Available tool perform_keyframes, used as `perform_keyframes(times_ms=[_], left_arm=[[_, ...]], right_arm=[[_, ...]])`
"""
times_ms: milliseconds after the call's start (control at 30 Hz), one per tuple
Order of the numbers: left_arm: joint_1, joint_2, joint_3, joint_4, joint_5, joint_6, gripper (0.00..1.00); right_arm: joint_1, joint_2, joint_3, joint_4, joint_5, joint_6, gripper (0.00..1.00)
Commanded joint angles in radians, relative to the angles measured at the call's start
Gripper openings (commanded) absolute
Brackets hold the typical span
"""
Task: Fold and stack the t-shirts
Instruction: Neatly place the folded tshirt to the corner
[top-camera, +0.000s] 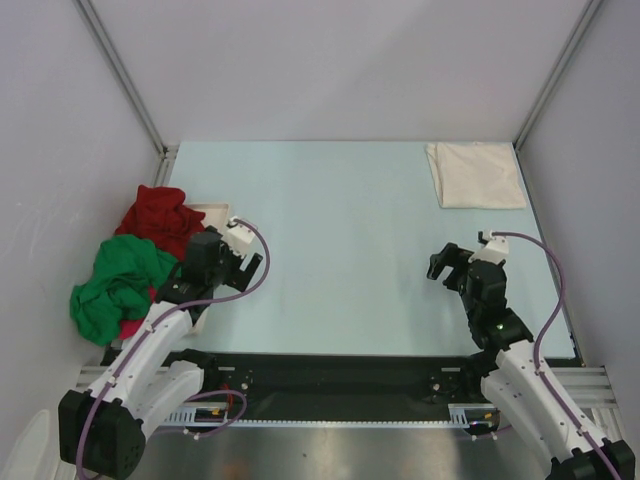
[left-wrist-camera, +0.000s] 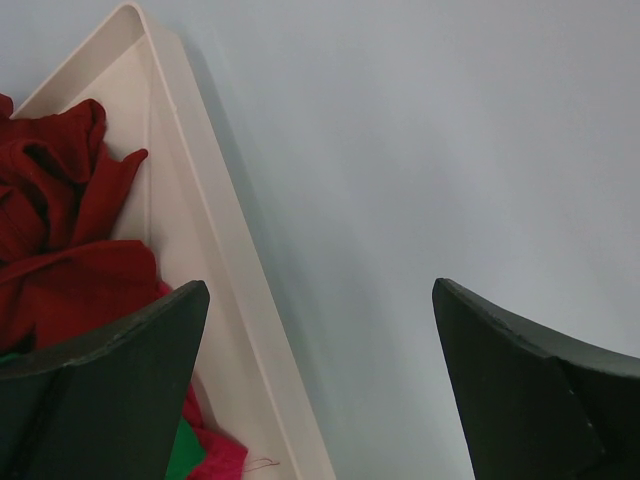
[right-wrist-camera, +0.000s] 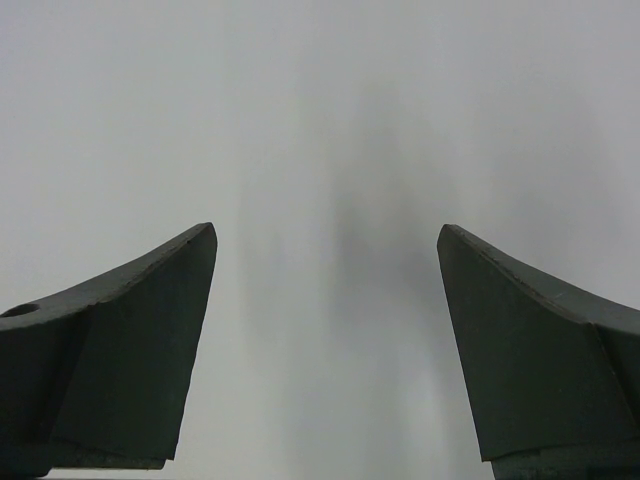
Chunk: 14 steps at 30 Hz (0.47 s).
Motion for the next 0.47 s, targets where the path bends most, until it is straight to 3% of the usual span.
perform_keyframes(times_ms=[0,433], left_arm=[[0.008,-0.006,0.000,0.009,0.005,-0.005,1.00],[0.008,0.003,-0.007,0.014,-0.030,0.003,1.00]], right_arm=[[0.003,-0.014,-0.011,0.017,0.037,-0.012,0.96],[0.003,-0.017,-0.013,0.014,0.050,-0.012,0.96]])
